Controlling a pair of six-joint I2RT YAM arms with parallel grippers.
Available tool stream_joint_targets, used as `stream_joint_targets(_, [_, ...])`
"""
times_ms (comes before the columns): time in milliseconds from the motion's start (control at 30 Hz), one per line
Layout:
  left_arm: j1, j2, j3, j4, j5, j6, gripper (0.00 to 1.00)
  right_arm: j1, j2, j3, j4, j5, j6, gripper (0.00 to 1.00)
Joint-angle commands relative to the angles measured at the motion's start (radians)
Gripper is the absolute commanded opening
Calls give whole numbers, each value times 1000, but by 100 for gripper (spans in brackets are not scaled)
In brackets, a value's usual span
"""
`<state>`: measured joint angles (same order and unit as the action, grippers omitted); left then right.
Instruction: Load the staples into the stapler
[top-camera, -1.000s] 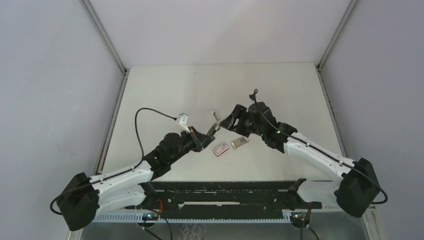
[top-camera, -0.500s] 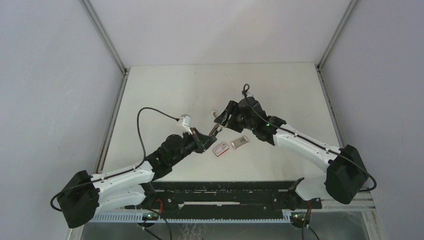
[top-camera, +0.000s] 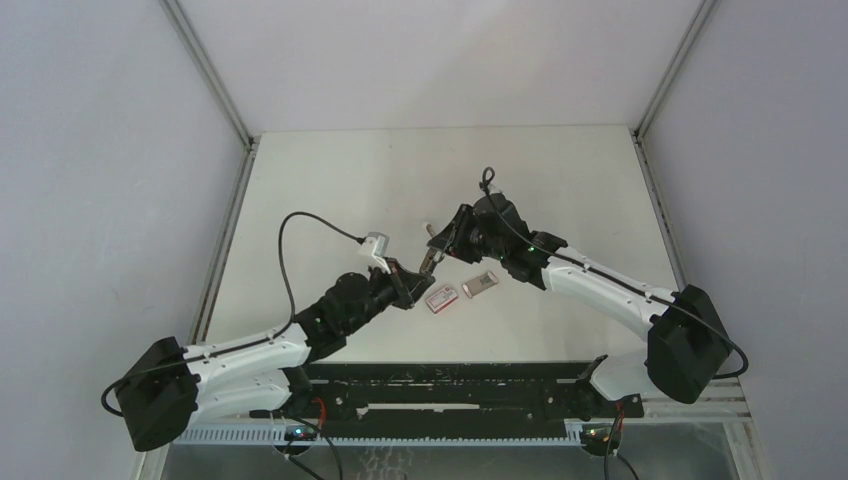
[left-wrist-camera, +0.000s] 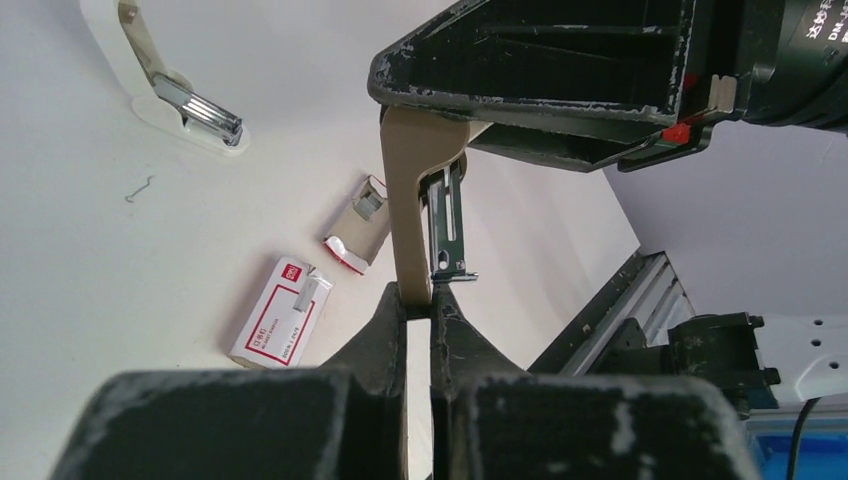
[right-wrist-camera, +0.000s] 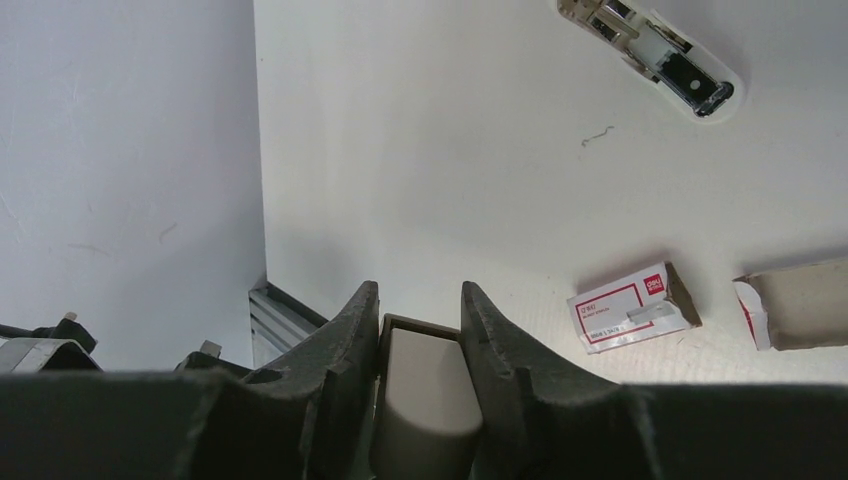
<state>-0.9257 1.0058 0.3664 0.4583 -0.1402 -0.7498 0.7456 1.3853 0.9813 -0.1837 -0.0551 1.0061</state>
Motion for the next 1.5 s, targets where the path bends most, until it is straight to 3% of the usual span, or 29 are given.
stream_joint_targets(0, [-9, 1, 6, 71, 41, 73, 14, -6, -20, 35, 54, -9, -74, 13])
stream_joint_targets(133, [-9, -35, -15, 66, 42, 108, 56, -43, -38, 33, 53, 21, -219, 11])
stream_joint_targets(300, [-6, -147, -17, -67, -19, 176, 76, -137, -26, 60, -9, 17, -483, 11])
stream_joint_targets(433, [25, -217, 0, -234, -85, 217, 85, -235, 98, 154, -144, -53, -654, 11])
stream_joint_targets(567, [128, -280, -27, -270, -5, 198, 87, -242, 212, 231, -196, 32, -839, 10])
stream_joint_targets(767, [213, -356, -61, -297, 31, 190, 87, -242, 356, 329, -171, 72, -942, 10])
stream_joint_targets(1100, [230, -345, -57, -321, 40, 192, 87, -245, 593, 541, -235, 68, -964, 11])
stream_joint_targets(1467, [234, -320, -58, -315, 39, 191, 87, -247, 698, 603, -252, 59, -945, 12])
